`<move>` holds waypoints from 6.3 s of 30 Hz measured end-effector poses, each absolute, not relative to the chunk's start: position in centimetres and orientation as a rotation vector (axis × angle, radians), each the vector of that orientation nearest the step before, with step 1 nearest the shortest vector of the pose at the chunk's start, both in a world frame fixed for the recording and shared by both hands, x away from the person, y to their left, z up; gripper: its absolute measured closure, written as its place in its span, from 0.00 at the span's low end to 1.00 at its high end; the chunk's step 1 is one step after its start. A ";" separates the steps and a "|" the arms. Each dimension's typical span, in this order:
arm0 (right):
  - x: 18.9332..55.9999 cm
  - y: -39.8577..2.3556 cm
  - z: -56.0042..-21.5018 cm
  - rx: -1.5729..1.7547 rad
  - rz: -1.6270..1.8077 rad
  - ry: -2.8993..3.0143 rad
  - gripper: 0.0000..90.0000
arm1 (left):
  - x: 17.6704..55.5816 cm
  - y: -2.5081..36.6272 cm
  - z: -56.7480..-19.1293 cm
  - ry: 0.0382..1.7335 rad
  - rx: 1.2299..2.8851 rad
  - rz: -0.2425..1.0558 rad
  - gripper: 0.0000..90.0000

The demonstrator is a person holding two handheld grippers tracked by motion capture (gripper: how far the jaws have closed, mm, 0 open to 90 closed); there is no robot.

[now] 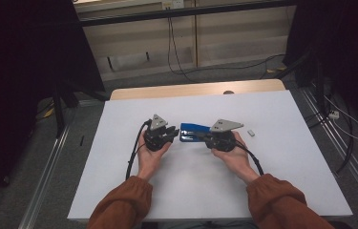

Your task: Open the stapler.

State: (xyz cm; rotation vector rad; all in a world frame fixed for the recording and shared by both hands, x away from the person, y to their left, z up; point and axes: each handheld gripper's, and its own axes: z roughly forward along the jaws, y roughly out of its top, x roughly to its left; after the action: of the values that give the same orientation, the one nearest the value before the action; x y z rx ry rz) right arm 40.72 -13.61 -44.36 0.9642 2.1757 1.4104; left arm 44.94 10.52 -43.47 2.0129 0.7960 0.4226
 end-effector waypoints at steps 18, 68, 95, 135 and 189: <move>43.3 -11.2 -45.3 1.027 1.168 2.317 1.00 | 46.0 10.5 -44.5 0.827 2.019 0.395 1.00; 43.7 -11.5 -46.1 1.056 1.197 2.300 1.00 | 47.0 9.1 -44.5 0.818 2.020 0.408 1.00; 43.8 -11.5 -46.1 1.039 1.202 2.308 1.00 | 47.1 8.7 -43.0 0.792 1.992 0.413 1.00; 43.2 -10.3 -45.0 1.004 1.296 2.156 1.00 | 47.0 7.9 -42.0 0.790 1.933 0.413 1.00; 43.3 -9.1 -45.1 1.016 1.250 2.028 1.00 | 47.1 8.1 -43.7 0.808 2.024 0.369 1.00</move>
State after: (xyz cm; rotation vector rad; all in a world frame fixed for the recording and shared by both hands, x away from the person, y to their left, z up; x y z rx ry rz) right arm 43.28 -9.08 -45.10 1.0156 2.0281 1.2500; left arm 47.10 8.07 -43.65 2.0244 0.8076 0.3695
